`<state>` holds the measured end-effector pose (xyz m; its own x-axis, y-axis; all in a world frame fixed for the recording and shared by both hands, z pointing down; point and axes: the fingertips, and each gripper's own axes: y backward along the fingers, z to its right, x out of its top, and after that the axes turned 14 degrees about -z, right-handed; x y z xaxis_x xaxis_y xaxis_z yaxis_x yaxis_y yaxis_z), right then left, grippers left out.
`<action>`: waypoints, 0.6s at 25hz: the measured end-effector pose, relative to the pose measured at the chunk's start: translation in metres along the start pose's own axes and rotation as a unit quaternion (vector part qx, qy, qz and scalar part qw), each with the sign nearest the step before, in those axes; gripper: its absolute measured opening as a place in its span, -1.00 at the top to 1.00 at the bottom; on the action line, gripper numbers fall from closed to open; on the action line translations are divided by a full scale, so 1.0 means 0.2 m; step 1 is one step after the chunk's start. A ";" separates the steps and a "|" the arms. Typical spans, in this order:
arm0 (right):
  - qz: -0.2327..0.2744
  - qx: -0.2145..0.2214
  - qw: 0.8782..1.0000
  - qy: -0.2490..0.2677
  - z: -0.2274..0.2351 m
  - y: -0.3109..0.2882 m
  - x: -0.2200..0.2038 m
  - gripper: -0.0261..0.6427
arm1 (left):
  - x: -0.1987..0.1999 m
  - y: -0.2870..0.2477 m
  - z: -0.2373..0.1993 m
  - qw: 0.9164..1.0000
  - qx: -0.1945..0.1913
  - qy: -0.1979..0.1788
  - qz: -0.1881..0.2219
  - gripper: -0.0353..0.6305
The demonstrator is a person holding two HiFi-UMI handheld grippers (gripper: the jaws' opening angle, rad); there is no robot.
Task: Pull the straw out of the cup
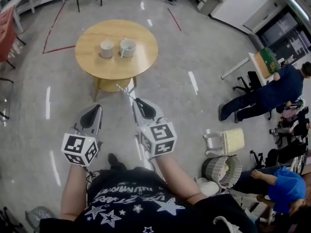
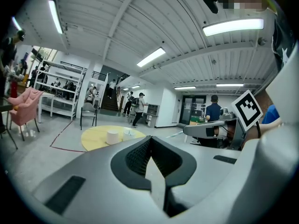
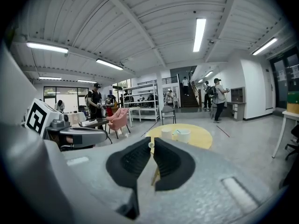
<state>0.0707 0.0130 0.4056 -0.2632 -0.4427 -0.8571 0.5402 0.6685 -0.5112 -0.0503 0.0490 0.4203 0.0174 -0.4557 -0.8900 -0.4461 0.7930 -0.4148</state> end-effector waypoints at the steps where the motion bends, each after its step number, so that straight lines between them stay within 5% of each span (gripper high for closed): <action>1: -0.002 0.002 1.000 -0.001 0.01 0.01 -0.01 0.86 | 0.00 0.00 0.02 1.000 0.001 0.001 -0.001 0.88; 15: -0.014 0.032 0.999 0.008 0.05 0.35 -0.25 0.86 | -0.15 0.11 0.43 1.000 0.018 0.009 -0.006 0.88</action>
<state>0.1306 0.0764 0.4135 -0.2914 -0.4514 -0.8434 0.5815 0.6165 -0.5309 0.0157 0.1143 0.4221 0.0053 -0.4722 -0.8815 -0.4141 0.8013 -0.4318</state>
